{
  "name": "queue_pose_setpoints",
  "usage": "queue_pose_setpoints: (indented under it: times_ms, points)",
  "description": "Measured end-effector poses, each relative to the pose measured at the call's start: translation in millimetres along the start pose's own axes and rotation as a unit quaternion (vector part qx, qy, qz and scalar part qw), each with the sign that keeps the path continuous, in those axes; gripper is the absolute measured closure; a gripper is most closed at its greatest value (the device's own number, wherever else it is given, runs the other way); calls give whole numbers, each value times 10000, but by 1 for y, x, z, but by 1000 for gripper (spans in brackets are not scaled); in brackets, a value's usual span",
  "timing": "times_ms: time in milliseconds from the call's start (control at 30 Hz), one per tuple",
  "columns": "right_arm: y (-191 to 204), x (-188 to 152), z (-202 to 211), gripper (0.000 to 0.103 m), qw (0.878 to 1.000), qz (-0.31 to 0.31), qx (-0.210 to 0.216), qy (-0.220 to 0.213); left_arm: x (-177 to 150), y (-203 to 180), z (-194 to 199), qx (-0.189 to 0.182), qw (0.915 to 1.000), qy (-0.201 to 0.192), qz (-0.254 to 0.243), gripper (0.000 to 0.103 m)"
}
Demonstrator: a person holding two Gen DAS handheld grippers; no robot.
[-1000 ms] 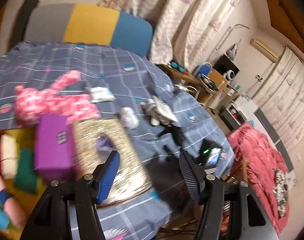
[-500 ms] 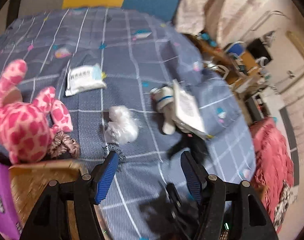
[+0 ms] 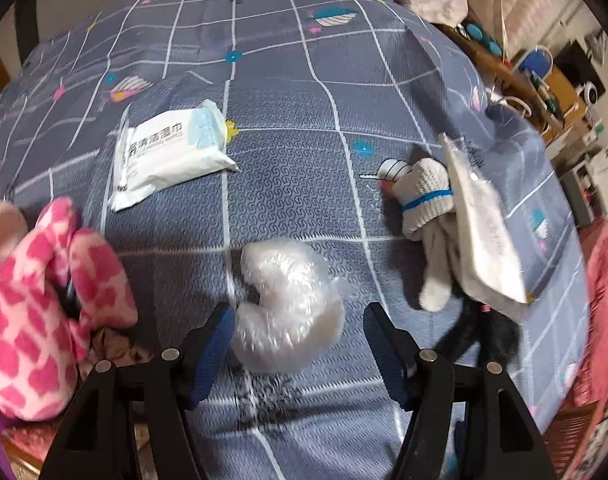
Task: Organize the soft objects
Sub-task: 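Grasp the crumpled clear plastic wrap with the left tool while the right tool grasps the clear packet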
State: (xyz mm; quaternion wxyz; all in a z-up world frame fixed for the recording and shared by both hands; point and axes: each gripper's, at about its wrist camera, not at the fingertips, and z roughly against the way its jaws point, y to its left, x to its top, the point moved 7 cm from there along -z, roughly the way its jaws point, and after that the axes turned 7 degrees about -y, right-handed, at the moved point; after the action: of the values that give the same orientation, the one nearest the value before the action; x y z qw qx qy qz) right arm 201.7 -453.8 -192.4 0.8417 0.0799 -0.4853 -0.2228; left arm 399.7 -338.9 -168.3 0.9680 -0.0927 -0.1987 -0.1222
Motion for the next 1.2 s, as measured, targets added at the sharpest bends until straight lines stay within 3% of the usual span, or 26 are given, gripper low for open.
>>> queue_pose_setpoints:
  times_ms: [67,133,200,300,500,600,767,867,933,1100,1200]
  points:
    - [0,0,0,27,10000,-9,11,-1,0,-1,-4,34,10000,-39,-79,42]
    - [0,-1,-1,27,10000,-7,11,6,-3,-1,-9,69,9999,43,-128,69]
    - [-1,-1,-1,27,10000,-6,9,7,-5,-1,-8,8,9999,28,-121,71]
    - [-1,-1,-1,27,10000,-7,10,8,-3,-3,7,-148,9996,-163,-153,81]
    - [1,-1,-2,27,10000,35,-34,44,-9,-8,51,-634,9959,-612,-221,84]
    - [3,0,-3,27,9998,77,-77,146,-15,-8,62,-866,9942,-631,-127,90]
    - [1,23,3,24,9998,-102,171,47,-33,4,82,-1314,9887,-687,201,90]
    - [5,57,-5,24,9964,-508,682,-27,-40,11,92,-1496,9852,-755,362,90]
    - [5,73,-16,24,9942,-766,755,23,-45,15,98,-1583,9832,-812,409,90]
    - [-7,95,-66,24,9830,-1673,599,455,-55,22,118,-1795,9783,-947,426,90]
    - [-18,101,-83,35,9723,-2235,519,446,-61,26,134,-1798,9765,-1145,320,90]
